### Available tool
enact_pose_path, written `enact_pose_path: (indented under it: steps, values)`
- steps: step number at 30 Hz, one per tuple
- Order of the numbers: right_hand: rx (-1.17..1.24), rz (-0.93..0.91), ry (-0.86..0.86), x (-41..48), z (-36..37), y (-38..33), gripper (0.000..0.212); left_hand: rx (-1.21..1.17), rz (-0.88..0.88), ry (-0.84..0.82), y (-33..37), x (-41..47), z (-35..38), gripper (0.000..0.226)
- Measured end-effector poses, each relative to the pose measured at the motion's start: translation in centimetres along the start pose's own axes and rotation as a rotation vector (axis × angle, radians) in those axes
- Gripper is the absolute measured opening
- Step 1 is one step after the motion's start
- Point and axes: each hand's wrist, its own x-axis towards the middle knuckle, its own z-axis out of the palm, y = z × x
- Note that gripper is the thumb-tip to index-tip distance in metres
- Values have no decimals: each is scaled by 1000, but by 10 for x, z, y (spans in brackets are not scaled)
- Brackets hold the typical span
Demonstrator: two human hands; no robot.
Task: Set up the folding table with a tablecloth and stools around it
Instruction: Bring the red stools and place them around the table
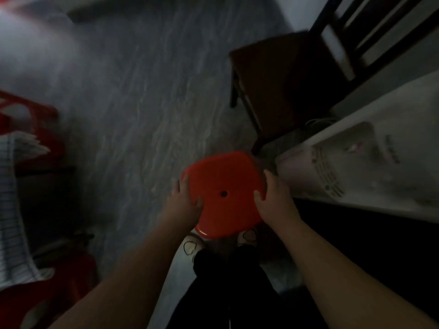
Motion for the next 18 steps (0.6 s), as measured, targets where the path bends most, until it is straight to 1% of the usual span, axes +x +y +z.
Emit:
enact_pose_path:
  steps: [2, 5, 7, 9, 11, 13, 15, 18]
  values:
    - [3, 5, -40, 32, 32, 22, 69, -36, -91, -5, -21, 26, 34, 82]
    - [72, 43, -38, 74, 71, 50, 72, -142, -208, 25, -49, 57, 79, 91]
    - [126, 79, -21, 97, 92, 65, 78, -221, -248, 63, -66, 71, 103, 99]
    - [202, 118, -19, 112, 109, 76, 82, -305, -287, 83, -80, 79, 123, 102]
    - [264, 150, -26, 118, 124, 82, 74, -472, -302, 86, -87, 82, 136, 99]
    - [286, 172, 4, 119, 132, 85, 67, -610, -297, 119, -87, 82, 143, 89]
    - [301, 187, 26, 116, 132, 80, 69, -643, -300, 139, -86, 81, 142, 79]
    - [287, 192, 14, 108, 123, 60, 60, -673, -313, 154, -87, 75, 122, 76]
